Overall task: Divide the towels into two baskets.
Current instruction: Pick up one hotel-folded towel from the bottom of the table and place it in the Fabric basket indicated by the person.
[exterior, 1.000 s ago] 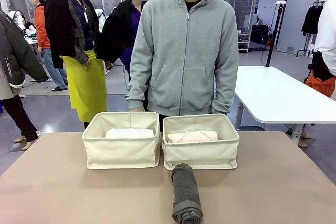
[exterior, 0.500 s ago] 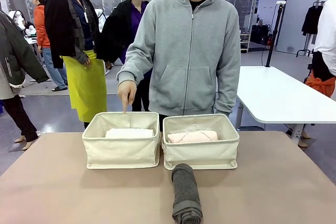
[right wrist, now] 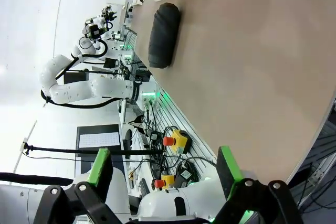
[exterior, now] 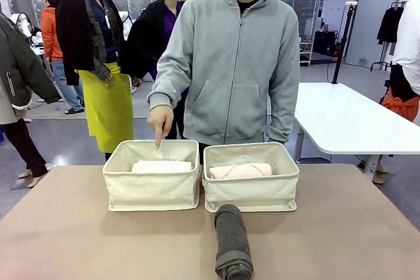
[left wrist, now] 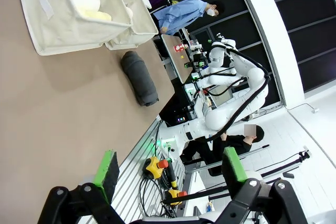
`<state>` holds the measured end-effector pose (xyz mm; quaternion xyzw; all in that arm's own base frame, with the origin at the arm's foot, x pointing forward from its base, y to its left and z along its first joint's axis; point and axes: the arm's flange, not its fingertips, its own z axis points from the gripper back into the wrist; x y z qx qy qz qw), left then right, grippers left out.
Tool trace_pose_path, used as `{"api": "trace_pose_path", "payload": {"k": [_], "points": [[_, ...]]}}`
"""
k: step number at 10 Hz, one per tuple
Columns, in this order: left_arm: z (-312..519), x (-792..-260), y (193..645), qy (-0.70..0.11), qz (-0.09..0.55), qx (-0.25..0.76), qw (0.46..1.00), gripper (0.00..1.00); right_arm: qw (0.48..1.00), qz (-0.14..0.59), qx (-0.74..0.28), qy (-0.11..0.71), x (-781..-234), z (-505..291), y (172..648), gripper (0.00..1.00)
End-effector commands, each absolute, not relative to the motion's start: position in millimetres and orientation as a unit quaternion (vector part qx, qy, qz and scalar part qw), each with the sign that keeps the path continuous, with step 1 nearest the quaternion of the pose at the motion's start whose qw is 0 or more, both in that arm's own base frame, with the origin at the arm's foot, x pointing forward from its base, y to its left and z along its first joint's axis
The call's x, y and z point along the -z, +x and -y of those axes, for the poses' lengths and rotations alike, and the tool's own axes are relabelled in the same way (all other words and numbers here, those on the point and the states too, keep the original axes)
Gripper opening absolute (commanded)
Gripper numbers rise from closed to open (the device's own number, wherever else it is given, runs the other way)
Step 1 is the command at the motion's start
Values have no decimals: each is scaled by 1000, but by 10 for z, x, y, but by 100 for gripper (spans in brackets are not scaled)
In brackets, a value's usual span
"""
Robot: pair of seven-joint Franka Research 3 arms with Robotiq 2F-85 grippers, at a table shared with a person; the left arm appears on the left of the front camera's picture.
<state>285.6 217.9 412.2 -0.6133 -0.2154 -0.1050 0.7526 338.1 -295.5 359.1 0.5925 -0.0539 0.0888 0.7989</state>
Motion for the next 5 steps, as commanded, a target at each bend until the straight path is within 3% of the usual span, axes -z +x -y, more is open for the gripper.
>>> {"api": "trace_pose_path", "payload": {"k": [1, 3, 5], "points": [[-2195, -4148, 2820, -616, 222, 108, 748, 100, 825, 10, -103, 556, -3775, 2518, 3522, 100], [-2195, -4148, 2820, -616, 222, 108, 748, 100, 845, -35, -71, 528, -3798, 1793, 3641, 100], [-2195, -4148, 2820, -616, 222, 108, 748, 100, 832, -6, -67, 550, -3700, 1235, 3563, 100]]}}
